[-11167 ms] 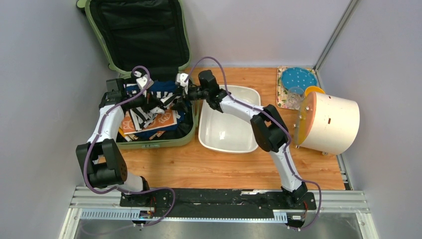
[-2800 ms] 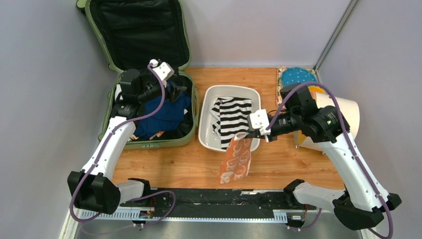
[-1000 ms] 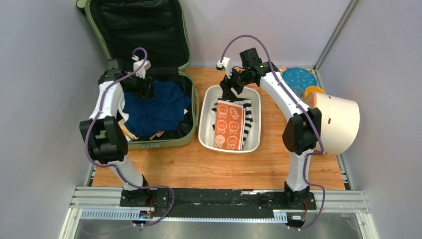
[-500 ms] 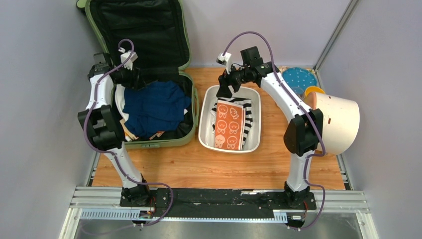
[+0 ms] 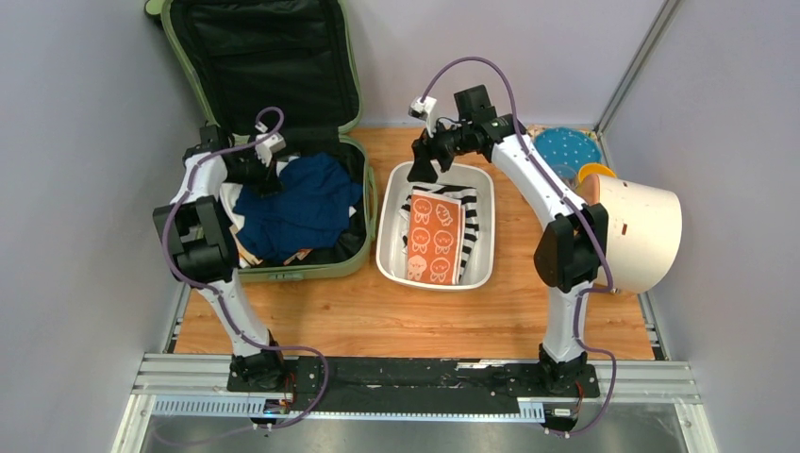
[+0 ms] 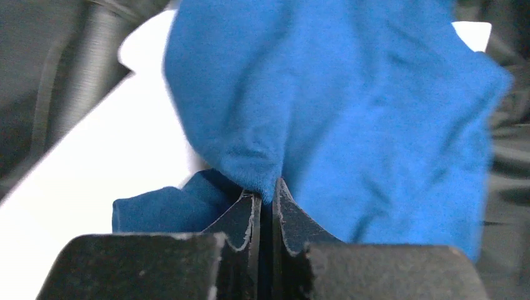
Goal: Open, take out, and arrange the luggage
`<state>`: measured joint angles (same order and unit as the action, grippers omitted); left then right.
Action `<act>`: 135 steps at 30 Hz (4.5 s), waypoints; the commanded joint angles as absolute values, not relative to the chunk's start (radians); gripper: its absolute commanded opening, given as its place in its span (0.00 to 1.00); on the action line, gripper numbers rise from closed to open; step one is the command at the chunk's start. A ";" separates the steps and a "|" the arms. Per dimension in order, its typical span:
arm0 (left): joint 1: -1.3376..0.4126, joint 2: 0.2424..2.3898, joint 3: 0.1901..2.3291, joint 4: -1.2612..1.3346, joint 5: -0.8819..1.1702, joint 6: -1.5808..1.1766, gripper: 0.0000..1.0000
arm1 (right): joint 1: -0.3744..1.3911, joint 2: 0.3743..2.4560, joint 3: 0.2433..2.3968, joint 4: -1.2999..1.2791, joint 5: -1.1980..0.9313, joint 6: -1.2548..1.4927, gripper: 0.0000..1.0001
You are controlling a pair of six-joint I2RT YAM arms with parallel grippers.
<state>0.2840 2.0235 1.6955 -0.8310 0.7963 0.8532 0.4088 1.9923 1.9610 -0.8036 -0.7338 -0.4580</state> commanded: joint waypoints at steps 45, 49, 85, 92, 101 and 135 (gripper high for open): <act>0.114 1.229 1.270 -0.516 0.974 0.859 0.00 | 0.666 2.146 2.080 -0.074 -0.782 -0.568 0.00; 0.057 1.247 1.315 -0.367 0.948 0.711 0.00 | 0.627 2.004 2.069 -0.201 -0.808 -0.635 0.00; -0.526 1.344 1.062 -0.253 0.855 0.503 0.00 | 0.502 1.403 1.523 -1.194 -0.439 -1.025 0.00; -0.525 1.477 1.095 -0.114 0.657 0.393 0.00 | 0.414 1.733 1.765 -1.166 -0.540 -0.927 0.00; -0.499 1.736 1.164 -0.006 0.511 0.218 0.00 | 0.370 2.104 2.075 -1.203 -0.523 -0.949 0.26; 0.397 1.670 1.492 -0.575 0.631 0.301 0.80 | 0.333 1.853 1.865 -0.520 -0.839 -0.224 0.92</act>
<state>0.3588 1.6360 1.4361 -0.5701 0.6643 0.2363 0.3286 1.7947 1.8122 -0.5323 -0.7326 -0.3126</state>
